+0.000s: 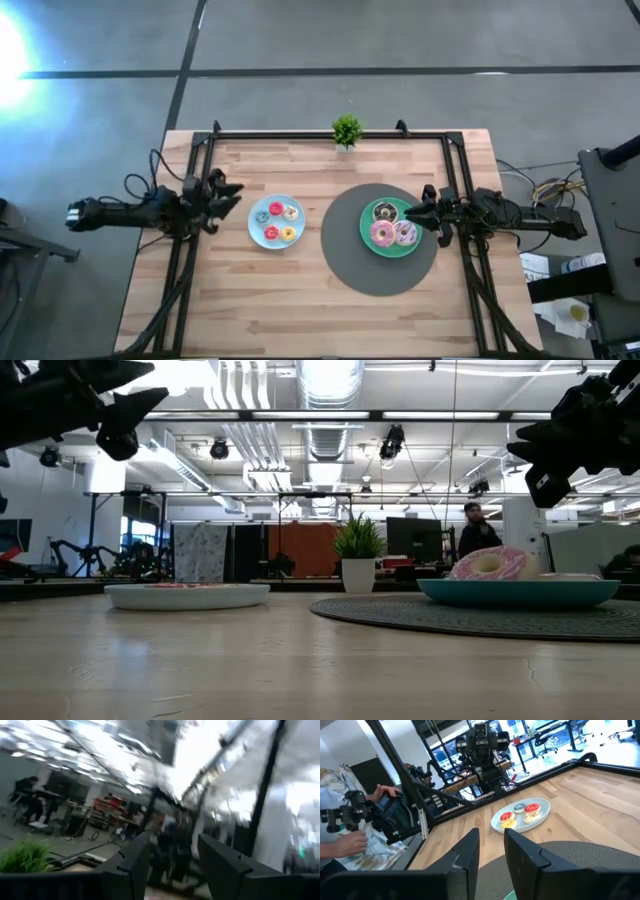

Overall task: Pick & Place donuts
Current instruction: Return to Home Position

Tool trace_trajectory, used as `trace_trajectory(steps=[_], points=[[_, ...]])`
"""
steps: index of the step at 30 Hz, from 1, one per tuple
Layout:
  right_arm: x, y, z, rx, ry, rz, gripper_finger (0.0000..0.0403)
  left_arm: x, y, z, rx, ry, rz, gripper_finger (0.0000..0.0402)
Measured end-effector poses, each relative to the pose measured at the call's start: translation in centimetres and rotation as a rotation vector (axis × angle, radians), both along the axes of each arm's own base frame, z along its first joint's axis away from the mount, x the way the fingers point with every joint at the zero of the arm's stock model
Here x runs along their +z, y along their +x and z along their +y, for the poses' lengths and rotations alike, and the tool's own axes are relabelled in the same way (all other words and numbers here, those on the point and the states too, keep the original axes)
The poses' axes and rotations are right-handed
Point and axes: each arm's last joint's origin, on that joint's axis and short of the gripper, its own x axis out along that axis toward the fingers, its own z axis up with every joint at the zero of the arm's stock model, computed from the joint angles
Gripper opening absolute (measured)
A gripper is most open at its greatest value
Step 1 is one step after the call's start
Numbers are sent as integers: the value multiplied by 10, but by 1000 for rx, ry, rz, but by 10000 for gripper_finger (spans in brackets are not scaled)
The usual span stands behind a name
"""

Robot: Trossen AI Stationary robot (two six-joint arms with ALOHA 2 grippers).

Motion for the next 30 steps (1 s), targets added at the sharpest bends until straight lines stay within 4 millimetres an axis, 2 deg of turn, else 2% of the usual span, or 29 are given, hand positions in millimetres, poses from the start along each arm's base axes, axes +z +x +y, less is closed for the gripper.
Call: trace_trajectory(steps=[4, 9, 18, 30], points=[[0, 0, 0, 0, 0, -1, 76, -9, -1, -1, -38, 112, 105, 142], [0, 0, 0, 0, 0, -1, 69, -23, -4, 3, -11, 94, 239, 142], [0, 0, 0, 0, 0, 0, 76, -32, -8, 9, 55, 83, 329, 142], [0, 0, 0, 0, 0, 0, 82, -38, -7, -1, -34, 201, 386, 142]])
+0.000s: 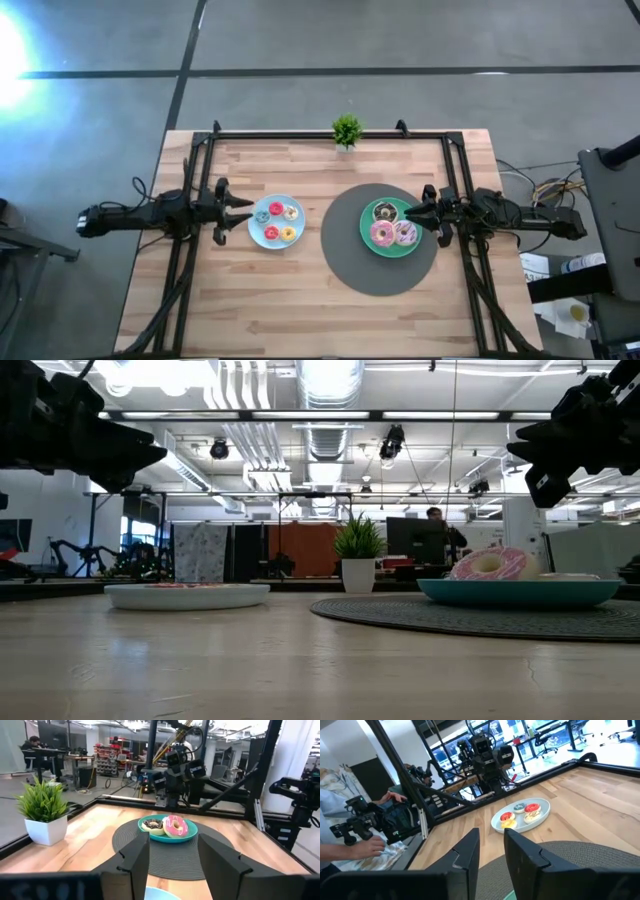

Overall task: Pick & Place donuts
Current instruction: Return to Home Position

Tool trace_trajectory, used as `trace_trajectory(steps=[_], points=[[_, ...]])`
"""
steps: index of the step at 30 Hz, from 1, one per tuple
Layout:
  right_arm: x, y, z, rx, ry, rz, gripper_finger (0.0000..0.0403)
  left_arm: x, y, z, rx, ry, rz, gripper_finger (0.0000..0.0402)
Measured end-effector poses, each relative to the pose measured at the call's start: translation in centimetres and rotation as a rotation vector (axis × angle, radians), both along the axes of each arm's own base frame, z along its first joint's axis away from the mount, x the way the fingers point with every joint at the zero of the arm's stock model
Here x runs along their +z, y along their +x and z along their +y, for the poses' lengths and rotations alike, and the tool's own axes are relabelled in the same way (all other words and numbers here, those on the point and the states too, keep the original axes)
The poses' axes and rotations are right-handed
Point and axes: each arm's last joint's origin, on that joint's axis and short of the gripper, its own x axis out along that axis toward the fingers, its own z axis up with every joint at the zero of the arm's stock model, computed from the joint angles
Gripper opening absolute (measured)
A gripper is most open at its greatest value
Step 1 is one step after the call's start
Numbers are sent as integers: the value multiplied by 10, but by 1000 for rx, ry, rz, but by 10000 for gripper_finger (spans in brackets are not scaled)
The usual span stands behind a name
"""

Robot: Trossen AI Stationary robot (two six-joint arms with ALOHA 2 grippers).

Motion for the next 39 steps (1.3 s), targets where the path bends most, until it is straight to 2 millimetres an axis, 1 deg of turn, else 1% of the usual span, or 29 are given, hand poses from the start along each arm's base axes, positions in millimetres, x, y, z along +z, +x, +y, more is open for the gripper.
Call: trace_trajectory(steps=[10, 29, 39], points=[[0, 0, 0, 0, 0, 0, 68, 2, 0, 0, 5, -13, -16, 142], [0, 0, 0, 0, 0, 0, 86, 2, 1, 0, 5, -14, -13, 142], [0, 0, 0, 0, 0, 0, 71, 2, 1, 0, 5, -14, -12, 142]])
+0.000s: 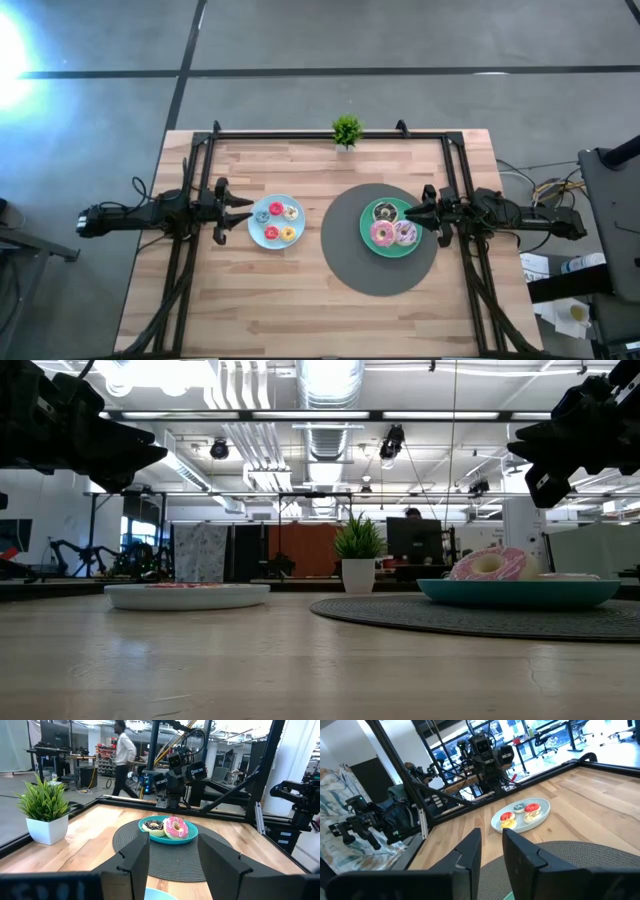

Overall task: Pick & Place donuts
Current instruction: Return to Home Position

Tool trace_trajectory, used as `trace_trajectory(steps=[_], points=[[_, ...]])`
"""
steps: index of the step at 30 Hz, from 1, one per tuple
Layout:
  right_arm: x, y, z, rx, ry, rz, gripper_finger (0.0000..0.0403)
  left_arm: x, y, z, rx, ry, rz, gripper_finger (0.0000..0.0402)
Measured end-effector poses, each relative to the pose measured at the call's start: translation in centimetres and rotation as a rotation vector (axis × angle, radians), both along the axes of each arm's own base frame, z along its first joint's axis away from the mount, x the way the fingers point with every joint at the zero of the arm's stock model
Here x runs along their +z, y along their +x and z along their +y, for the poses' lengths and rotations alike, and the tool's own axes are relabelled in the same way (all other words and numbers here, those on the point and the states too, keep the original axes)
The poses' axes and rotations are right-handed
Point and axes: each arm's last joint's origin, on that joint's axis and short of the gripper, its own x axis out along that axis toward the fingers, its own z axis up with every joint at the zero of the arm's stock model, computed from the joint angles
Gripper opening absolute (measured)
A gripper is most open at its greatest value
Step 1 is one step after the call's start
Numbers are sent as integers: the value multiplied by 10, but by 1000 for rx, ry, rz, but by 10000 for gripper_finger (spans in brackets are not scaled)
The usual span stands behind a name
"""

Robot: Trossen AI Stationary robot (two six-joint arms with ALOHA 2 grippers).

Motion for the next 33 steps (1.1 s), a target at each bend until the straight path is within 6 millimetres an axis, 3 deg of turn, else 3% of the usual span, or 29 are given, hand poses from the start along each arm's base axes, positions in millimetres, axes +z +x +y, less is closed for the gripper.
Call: trace_trajectory(steps=[24, 33], points=[[0, 0, 0, 0, 0, -1, 87, 0, 0, 0, 0, 0, 0, 142], [0, 0, 0, 0, 0, 0, 73, 0, 0, 0, -1, 0, 0, 142]])
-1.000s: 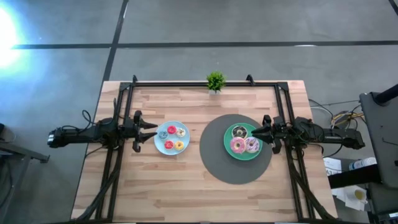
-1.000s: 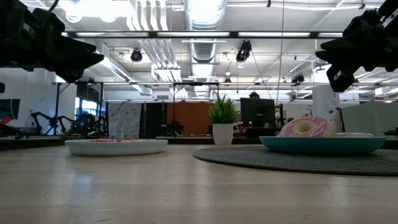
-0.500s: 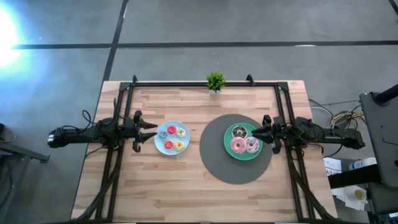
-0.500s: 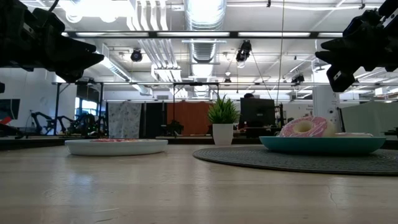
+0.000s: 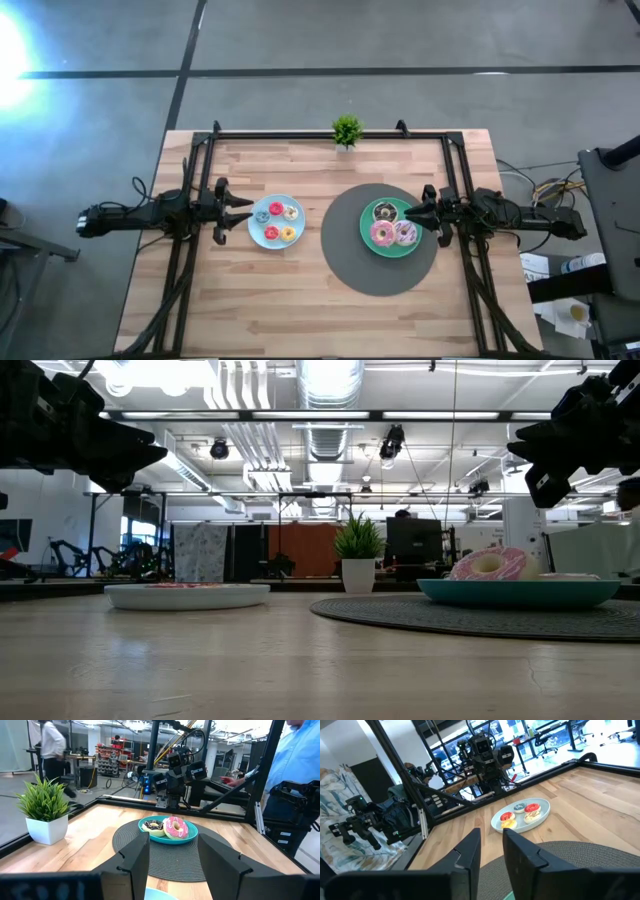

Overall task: Pick & Place donuts
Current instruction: Return to Home Position

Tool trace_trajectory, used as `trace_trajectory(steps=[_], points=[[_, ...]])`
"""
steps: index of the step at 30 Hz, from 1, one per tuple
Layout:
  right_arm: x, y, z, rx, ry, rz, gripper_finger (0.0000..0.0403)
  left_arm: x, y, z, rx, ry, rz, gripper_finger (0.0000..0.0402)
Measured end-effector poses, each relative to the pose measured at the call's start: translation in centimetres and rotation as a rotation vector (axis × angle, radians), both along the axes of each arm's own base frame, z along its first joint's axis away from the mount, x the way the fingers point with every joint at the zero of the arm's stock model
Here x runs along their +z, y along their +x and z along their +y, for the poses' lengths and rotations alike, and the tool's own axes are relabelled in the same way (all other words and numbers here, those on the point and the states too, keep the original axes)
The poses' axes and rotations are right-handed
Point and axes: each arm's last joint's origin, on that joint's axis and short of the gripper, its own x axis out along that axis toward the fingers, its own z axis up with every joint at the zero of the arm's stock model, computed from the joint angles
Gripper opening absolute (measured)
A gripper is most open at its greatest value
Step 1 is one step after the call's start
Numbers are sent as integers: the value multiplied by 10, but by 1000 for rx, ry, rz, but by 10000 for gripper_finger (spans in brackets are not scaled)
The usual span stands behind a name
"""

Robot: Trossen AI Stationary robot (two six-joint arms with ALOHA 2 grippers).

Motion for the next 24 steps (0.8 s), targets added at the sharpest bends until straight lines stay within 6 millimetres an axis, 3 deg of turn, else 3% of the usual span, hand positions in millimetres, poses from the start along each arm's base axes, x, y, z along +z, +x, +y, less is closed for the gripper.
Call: trace_trajectory(steps=[24], points=[[0, 0, 0, 0, 0, 0, 86, 0, 0, 0, 0, 0, -1, 142]])
